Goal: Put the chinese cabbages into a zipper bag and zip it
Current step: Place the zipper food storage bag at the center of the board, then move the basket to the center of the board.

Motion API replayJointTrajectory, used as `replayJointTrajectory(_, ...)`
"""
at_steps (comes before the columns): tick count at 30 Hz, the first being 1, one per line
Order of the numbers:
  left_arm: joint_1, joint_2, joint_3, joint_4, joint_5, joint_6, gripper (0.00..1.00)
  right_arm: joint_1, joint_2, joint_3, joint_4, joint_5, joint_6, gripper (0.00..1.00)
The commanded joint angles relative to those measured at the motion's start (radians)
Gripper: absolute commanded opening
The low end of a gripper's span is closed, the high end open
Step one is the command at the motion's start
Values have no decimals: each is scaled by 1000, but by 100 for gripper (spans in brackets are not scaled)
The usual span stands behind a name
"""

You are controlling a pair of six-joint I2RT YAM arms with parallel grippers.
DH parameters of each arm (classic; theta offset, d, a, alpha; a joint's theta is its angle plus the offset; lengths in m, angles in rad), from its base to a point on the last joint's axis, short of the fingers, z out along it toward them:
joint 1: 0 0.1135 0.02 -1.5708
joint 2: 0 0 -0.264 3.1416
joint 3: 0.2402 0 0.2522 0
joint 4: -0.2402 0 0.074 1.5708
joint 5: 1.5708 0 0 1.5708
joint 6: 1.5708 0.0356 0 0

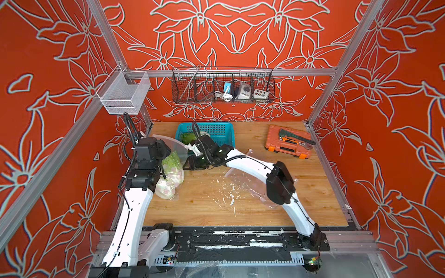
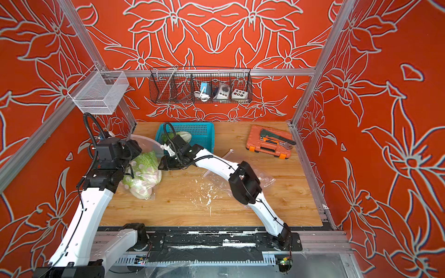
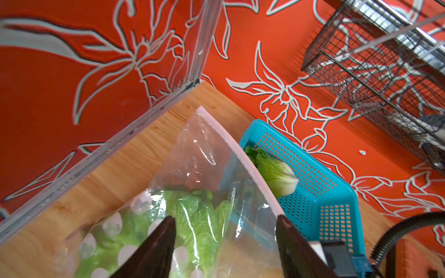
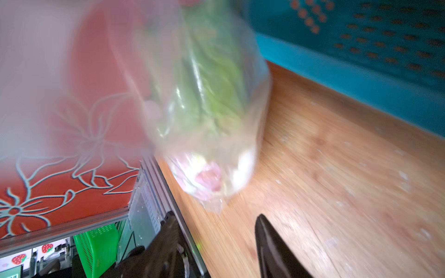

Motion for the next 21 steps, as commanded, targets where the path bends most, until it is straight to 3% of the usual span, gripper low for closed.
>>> replayJointTrajectory(1,-35,29,-13,63,147,37,66,-88,-222,-178,-107,89,-153,59)
replayJointTrajectory(4,-107,71,-33,109,220,37,64,-181,-336,-344,-92,227,-179,57)
replayJointTrajectory(6,-180,87,-56,149,239,29,63,-221,-345,-350,-87,297,-238,55)
replayJointTrajectory(10,-315,116,-129,294,278,-3,63,-248,-170,-155,-126,336,-330,48)
replayJointTrajectory(14,-378,164,-105,307,302,13,63,-261,45,96,-260,397,-367,44)
replayJointTrajectory(21,-382,163,-100,315,312,46,63,-368,90,94,-318,584,-409,43)
